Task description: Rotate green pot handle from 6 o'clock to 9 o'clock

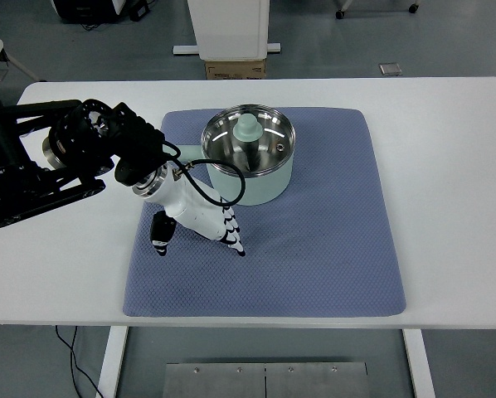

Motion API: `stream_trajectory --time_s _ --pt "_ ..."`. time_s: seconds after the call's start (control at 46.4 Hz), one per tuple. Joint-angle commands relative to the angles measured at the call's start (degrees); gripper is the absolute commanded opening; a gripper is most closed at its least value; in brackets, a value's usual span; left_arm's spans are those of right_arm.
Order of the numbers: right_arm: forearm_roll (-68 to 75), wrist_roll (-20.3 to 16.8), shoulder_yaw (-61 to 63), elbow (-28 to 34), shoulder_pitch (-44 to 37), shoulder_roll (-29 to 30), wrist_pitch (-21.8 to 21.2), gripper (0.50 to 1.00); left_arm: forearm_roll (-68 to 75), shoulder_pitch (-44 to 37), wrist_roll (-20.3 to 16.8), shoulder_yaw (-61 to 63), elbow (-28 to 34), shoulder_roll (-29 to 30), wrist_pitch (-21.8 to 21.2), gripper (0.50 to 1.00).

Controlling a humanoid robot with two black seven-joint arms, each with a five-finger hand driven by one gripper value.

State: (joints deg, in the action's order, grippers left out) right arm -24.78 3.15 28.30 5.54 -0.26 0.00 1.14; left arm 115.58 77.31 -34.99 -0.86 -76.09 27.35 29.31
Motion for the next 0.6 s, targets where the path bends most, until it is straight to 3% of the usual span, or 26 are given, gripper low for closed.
stream_trajectory --time_s 0.0,0.366,0.581 --pt "0.0 0.0 0.0 0.0 0.0 0.0 0.0 1.000 -5.6 -0.7 0.0 -0.7 0.1 0.0 -0.1 1.000" --pt "0.0 0.0 0.0 0.0 0.0 0.0 0.0 1.000 -37.8 -4.1 0.9 -5.9 2.0 -0.8 -3.5 1.000" --pt "0.0 0.0 0.0 0.0 0.0 0.0 0.0 1.000 -59.1 -4.1 2.0 -5.9 8.9 -1.1 -8.2 1.000"
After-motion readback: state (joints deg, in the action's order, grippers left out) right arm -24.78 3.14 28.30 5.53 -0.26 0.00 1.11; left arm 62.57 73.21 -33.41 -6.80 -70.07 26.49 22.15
